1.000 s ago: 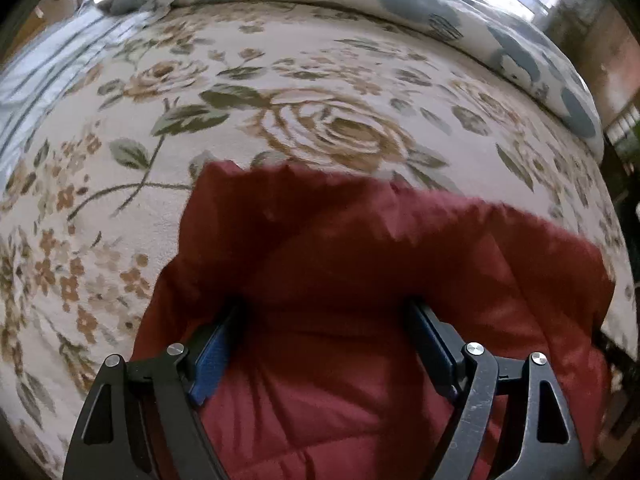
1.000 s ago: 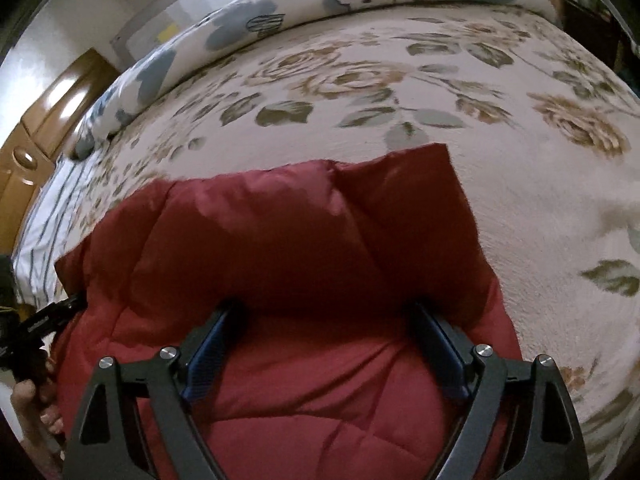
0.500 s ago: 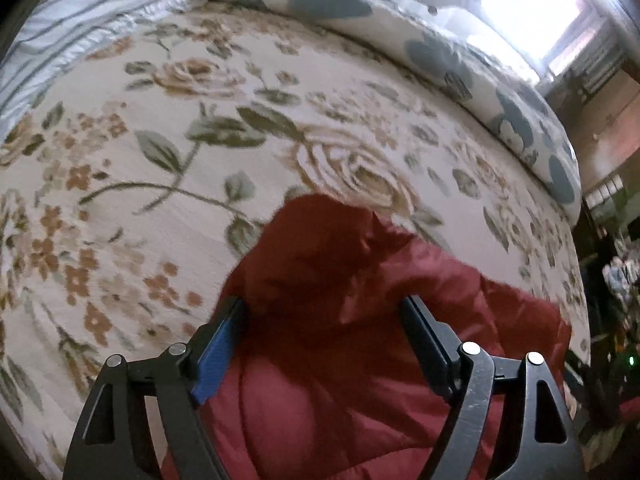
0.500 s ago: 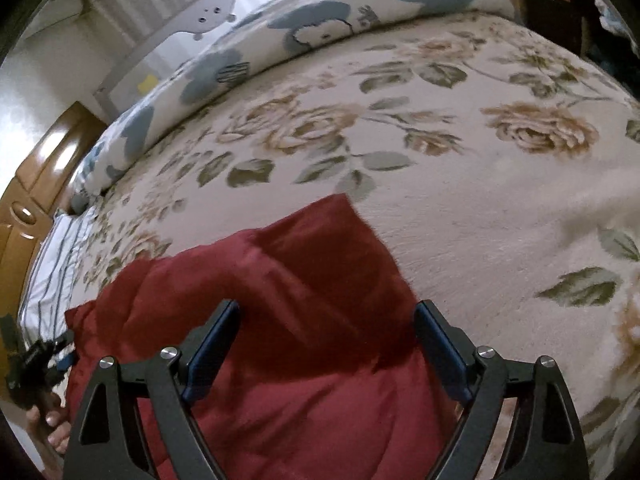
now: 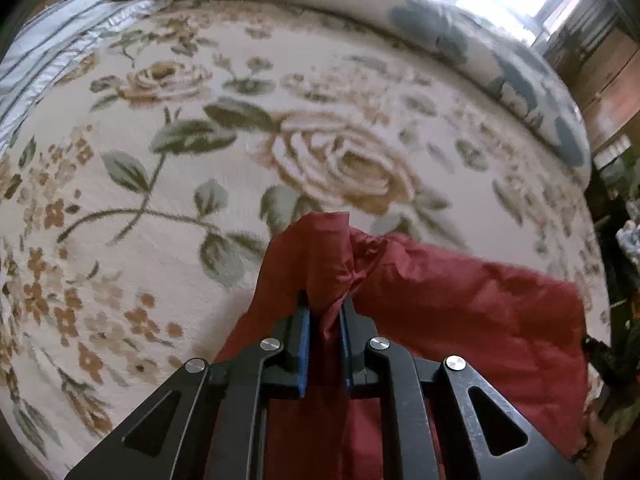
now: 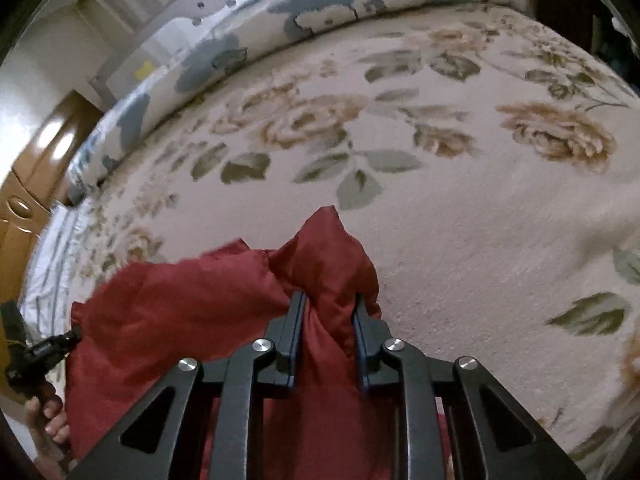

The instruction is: Fold large clothes

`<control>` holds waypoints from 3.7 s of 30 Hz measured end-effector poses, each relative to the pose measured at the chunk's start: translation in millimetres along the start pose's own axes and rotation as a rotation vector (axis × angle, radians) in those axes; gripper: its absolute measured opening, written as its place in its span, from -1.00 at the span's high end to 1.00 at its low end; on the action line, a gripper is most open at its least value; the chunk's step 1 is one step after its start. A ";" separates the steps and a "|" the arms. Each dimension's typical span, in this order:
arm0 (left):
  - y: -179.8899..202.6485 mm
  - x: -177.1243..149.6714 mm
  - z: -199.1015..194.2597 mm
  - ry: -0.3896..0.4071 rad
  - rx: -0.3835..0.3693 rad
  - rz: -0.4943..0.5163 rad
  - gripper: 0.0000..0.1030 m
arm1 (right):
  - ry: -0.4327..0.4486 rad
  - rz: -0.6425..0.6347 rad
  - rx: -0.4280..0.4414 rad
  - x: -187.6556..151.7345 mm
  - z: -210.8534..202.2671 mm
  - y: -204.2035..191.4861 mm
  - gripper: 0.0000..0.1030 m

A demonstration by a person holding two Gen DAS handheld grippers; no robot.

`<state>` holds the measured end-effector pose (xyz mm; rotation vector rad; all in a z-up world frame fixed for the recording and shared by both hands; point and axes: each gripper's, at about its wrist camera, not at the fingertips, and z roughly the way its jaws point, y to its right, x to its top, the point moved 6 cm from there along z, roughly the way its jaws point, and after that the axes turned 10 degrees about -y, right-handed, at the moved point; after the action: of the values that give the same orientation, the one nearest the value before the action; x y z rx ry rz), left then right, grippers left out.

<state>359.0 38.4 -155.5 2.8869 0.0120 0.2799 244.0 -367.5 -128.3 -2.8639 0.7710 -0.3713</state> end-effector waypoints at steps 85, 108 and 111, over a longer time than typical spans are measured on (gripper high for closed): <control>78.9 -234.8 -72.8 0.140 0.187 0.352 -0.63 | 0.139 -0.387 -0.082 -161.6 -39.9 -104.9 -0.47; 42.7 -192.4 -75.7 0.162 0.244 0.216 -0.58 | 0.217 -0.277 -0.009 -168.9 -76.4 -78.1 -0.52; 43.1 -197.7 -76.7 0.178 0.257 0.217 -0.58 | 0.227 -0.294 -0.003 -181.4 -86.5 -77.2 -0.52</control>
<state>149.7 8.5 -109.4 3.1086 -0.2538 0.6165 104.8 -216.0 -65.2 -2.9746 0.3762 -0.7423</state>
